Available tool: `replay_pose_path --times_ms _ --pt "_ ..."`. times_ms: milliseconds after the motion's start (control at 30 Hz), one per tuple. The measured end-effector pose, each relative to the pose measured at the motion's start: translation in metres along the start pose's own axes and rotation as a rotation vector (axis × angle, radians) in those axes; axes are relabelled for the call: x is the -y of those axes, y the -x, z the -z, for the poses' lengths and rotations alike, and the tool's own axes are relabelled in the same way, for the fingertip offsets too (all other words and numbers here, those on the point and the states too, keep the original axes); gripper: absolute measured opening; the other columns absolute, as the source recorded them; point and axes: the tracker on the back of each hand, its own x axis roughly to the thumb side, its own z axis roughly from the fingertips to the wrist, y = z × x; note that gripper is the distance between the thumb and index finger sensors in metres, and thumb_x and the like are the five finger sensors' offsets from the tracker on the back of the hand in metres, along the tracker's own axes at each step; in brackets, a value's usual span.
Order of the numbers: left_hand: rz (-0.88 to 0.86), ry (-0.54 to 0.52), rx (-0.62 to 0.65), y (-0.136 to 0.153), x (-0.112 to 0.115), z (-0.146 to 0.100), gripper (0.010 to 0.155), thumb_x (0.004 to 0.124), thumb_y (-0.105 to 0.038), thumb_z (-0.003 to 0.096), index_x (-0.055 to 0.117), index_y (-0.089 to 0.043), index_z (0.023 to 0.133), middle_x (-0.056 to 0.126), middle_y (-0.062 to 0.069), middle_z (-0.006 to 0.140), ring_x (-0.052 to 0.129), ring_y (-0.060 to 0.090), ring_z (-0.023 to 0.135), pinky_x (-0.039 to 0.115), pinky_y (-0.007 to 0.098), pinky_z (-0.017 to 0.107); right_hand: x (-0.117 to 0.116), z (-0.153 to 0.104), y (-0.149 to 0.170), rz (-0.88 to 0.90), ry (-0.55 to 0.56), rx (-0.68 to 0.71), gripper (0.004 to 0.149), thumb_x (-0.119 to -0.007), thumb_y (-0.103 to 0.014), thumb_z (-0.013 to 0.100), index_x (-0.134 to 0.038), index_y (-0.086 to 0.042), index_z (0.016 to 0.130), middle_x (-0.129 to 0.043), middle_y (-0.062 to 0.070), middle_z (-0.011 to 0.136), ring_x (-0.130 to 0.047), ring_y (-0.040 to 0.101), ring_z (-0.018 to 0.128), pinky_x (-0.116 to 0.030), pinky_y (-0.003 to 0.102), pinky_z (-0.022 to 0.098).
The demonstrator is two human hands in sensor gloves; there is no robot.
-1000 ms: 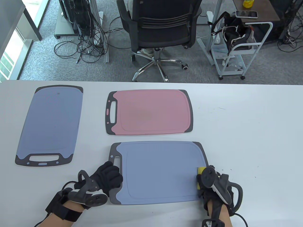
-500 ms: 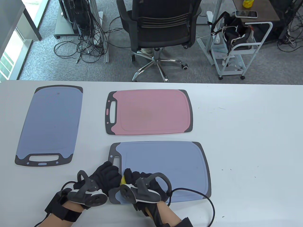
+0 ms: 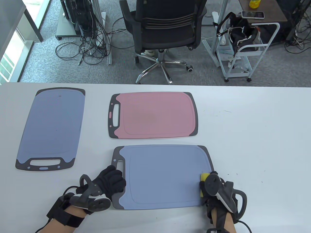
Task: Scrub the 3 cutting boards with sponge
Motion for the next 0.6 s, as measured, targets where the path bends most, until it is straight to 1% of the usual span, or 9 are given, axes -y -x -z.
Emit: replay_pose_path --times_ms 67,133,167,200,333,400,467,533,600 --pt "0.005 -0.002 0.002 0.0 0.0 0.0 0.047 0.078 -0.041 0.0647 0.05 -0.027 0.1 0.062 -0.003 0.1 0.066 0.025 0.105 0.049 0.059 0.08 0.006 -0.004 -0.043 -0.011 0.027 0.172 0.072 -0.067 -0.055 0.05 -0.061 -0.008 0.105 -0.082 0.012 0.073 -0.091 0.019 0.048 -0.081 0.043 0.043" --pt "0.003 0.0 0.001 0.0 0.0 0.0 0.047 0.078 -0.041 0.0648 0.05 -0.027 0.1 0.063 -0.003 0.1 0.066 0.025 0.105 0.049 0.059 0.08 0.012 -0.014 -0.096 0.022 0.014 0.354 0.073 -0.069 -0.055 0.05 -0.061 -0.009 0.105 -0.082 0.012 0.073 -0.09 0.019 0.048 -0.08 0.044 0.043" --pt "0.002 0.0 0.001 0.0 0.0 0.0 0.047 0.078 -0.041 0.0648 0.05 -0.027 0.1 0.063 -0.003 0.1 0.066 0.025 0.105 0.049 0.059 0.08 0.014 -0.018 -0.112 0.022 0.017 0.396 0.073 -0.069 -0.056 0.05 -0.06 -0.009 0.105 -0.082 0.011 0.073 -0.09 0.019 0.048 -0.08 0.044 0.044" --pt "0.004 -0.001 0.001 0.0 0.0 0.0 0.047 0.078 -0.041 0.0648 0.05 -0.027 0.1 0.063 -0.003 0.1 0.066 0.025 0.105 0.049 0.059 0.08 0.017 -0.03 -0.15 -0.009 0.034 0.53 0.073 -0.068 -0.056 0.05 -0.06 -0.01 0.105 -0.081 0.011 0.073 -0.09 0.018 0.048 -0.08 0.043 0.044" --pt "0.001 -0.004 0.001 0.0 0.0 0.0 0.047 0.079 -0.041 0.0648 0.05 -0.027 0.099 0.063 -0.003 0.1 0.067 0.024 0.105 0.05 0.059 0.08 0.025 -0.054 -0.213 -0.075 0.085 0.749 0.073 -0.066 -0.058 0.05 -0.06 -0.012 0.106 -0.082 0.009 0.073 -0.09 0.017 0.049 -0.081 0.042 0.044" --pt "0.001 -0.009 -0.003 0.001 0.0 0.0 0.047 0.079 -0.041 0.0646 0.051 -0.027 0.099 0.063 -0.003 0.1 0.067 0.024 0.105 0.05 0.059 0.08 0.026 -0.053 -0.213 -0.091 0.079 0.732 0.073 -0.066 -0.058 0.05 -0.06 -0.013 0.106 -0.082 0.008 0.074 -0.09 0.016 0.049 -0.081 0.042 0.045" --pt "0.005 -0.011 0.001 0.0 0.0 0.0 0.047 0.079 -0.041 0.0646 0.051 -0.027 0.099 0.064 -0.004 0.099 0.067 0.024 0.105 0.051 0.059 0.08 0.022 -0.045 -0.194 -0.021 0.079 0.679 0.072 -0.067 -0.059 0.049 -0.06 -0.015 0.106 -0.082 0.007 0.074 -0.089 0.015 0.049 -0.08 0.042 0.045" --pt "0.007 -0.009 0.001 -0.001 0.0 0.0 0.047 0.079 -0.041 0.0647 0.051 -0.027 0.1 0.063 -0.004 0.1 0.067 0.024 0.105 0.05 0.059 0.08 0.017 -0.034 -0.162 -0.032 0.078 0.56 0.072 -0.066 -0.059 0.049 -0.06 -0.014 0.106 -0.082 0.007 0.074 -0.089 0.015 0.049 -0.08 0.042 0.045" --pt "0.011 -0.005 -0.003 -0.001 -0.001 0.0 0.047 0.08 -0.041 0.0645 0.051 -0.027 0.099 0.063 -0.003 0.1 0.067 0.024 0.105 0.05 0.059 0.08 0.011 -0.022 -0.11 -0.033 0.07 0.384 0.072 -0.066 -0.059 0.049 -0.061 -0.014 0.106 -0.082 0.007 0.073 -0.09 0.016 0.048 -0.08 0.042 0.044"
